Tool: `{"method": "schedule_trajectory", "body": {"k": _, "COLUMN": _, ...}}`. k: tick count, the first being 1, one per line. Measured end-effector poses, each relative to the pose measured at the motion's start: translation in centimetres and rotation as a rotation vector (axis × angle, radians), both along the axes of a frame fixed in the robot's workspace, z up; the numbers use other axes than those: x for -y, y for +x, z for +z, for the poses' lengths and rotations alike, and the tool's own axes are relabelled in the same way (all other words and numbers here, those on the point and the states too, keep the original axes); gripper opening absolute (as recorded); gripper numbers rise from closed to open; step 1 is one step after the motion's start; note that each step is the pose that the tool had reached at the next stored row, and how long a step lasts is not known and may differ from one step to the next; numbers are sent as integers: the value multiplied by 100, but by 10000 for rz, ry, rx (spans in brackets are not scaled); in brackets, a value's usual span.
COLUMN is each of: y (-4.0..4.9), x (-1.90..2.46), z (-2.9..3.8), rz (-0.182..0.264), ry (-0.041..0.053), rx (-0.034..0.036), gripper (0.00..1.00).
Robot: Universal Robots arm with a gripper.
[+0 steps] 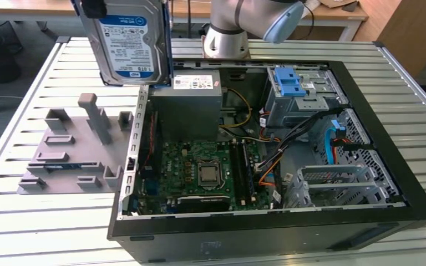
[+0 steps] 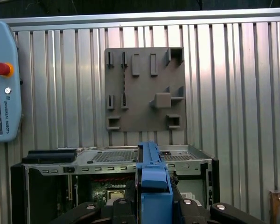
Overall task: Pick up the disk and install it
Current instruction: 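Pick up the disk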
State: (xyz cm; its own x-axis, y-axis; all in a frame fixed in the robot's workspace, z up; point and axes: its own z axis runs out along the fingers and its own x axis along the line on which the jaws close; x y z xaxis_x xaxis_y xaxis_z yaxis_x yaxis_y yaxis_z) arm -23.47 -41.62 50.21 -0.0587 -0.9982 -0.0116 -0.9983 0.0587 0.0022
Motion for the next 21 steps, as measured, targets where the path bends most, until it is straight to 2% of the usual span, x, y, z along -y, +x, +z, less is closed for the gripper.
{"method": "schedule_trajectory", "body": {"k": 10, "y": 52, "x": 2, "z": -2, "rz": 1, "ry": 0, "rx": 0, "gripper": 36}}
{"method": "schedule_trajectory", "body": {"k": 16, "y": 116, "x": 11, "z": -4, "rz": 1, "ry": 1, "rx": 0, "gripper": 36}}
{"method": "schedule_trajectory", "body": {"k": 17, "y": 128, "x": 12, "z": -4, "rz": 0, "ry": 0, "rx": 0, "gripper": 36}}
{"method": "schedule_trajectory", "body": {"k": 18, "y": 211, "x": 19, "z": -6, "rz": 0, "ry": 0, "rx": 0, "gripper": 36}}
{"method": "schedule_trajectory", "body": {"k": 21, "y": 248, "x": 23, "z": -7, "rz": 1, "ry": 0, "rx": 0, "gripper": 36}}
